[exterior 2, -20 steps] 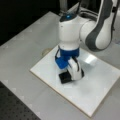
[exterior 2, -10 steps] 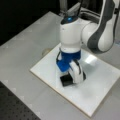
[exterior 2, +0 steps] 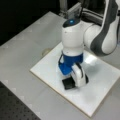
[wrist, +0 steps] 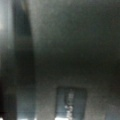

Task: Erasing curve lines

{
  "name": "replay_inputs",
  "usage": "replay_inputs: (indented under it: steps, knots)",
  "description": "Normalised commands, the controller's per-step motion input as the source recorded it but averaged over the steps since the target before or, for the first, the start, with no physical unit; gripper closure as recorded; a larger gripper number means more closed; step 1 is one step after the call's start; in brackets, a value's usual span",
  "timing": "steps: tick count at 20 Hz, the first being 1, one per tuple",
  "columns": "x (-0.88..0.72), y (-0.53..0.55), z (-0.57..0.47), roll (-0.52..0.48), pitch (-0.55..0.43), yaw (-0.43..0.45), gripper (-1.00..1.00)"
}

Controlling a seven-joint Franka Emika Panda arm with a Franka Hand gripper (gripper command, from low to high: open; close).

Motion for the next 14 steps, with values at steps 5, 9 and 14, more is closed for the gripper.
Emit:
replay_inputs:
  steps: [5, 9, 14]
  knots:
    - [0.28, 0.2, -0.4, 0.118, 0.128, -0.293, 1.0]
    - [0.01, 0.08, -0.1, 0.049, 0.217, -0.209, 1.0]
    - [-0.23, -0.01, 0.25, -0.066, 0.365, -0.099, 1.0]
